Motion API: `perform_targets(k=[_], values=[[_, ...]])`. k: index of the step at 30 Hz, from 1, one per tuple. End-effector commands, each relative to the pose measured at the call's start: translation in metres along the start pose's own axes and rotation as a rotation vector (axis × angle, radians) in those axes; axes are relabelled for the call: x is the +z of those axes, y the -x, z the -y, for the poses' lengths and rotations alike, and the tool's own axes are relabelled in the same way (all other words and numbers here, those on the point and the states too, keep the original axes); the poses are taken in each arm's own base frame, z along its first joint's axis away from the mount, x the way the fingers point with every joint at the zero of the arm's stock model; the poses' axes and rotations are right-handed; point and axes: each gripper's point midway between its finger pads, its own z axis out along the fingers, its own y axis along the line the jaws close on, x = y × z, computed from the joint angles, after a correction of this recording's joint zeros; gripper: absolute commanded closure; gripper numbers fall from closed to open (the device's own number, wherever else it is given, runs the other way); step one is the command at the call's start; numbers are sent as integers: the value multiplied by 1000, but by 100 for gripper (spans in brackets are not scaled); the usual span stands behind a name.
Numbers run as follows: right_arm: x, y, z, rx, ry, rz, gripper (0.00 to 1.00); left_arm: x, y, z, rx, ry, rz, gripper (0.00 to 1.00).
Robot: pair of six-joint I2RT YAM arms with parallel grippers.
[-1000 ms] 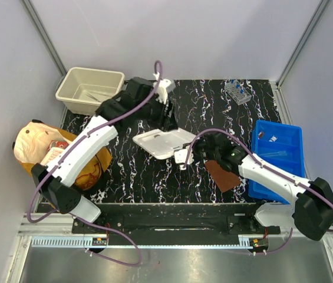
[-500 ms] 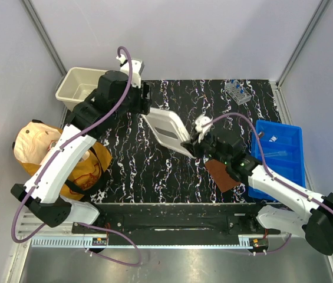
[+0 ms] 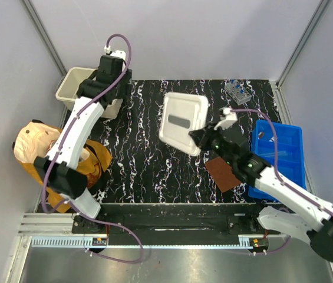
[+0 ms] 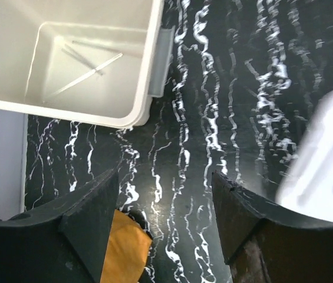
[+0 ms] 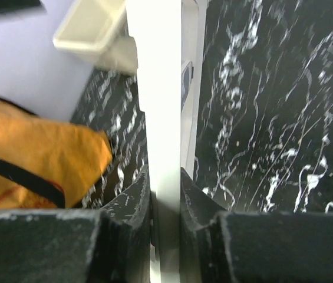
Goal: Organize the chemistry lab equipment
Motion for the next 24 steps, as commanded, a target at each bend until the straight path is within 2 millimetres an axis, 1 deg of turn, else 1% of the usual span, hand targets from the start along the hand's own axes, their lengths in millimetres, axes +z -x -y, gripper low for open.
perform_targets(k=[1, 3, 5, 7, 9, 10, 11, 13, 15, 19, 22, 24], values=[[-43, 79, -6, 63, -34, 322, 100, 34, 1, -27, -21, 37, -60, 32], [-52, 90, -6, 63, -29, 370, 100, 52, 3, -36, -47, 36, -78, 31], [-56, 99, -11, 61, -15, 399, 100, 68, 6, -41, -51, 32, -85, 32], [-57, 107, -17, 49, -5, 410, 100, 85, 9, -44, -42, 26, -84, 32], [-57, 113, -24, 34, 11, 422, 100, 101, 10, -43, -43, -12, -86, 32], [-57, 116, -27, 29, 22, 430, 100, 111, 7, -45, -54, -21, -98, 33], [-59, 120, -28, 29, 29, 441, 100, 119, 7, -48, -66, -23, -105, 33], [-59, 125, -32, 13, 38, 456, 100, 133, 5, -48, -67, -48, -115, 34], [-59, 128, -31, -4, 28, 463, 100, 146, 4, -47, -70, -68, -117, 34], [-59, 132, -31, -27, 19, 480, 100, 171, -9, -46, -83, -94, -149, 34], [-58, 133, -30, -48, 10, 483, 100, 187, -24, -42, -70, -107, -185, 34], [-56, 133, -29, -56, 3, 484, 100, 194, -30, -39, -68, -117, -195, 36]])
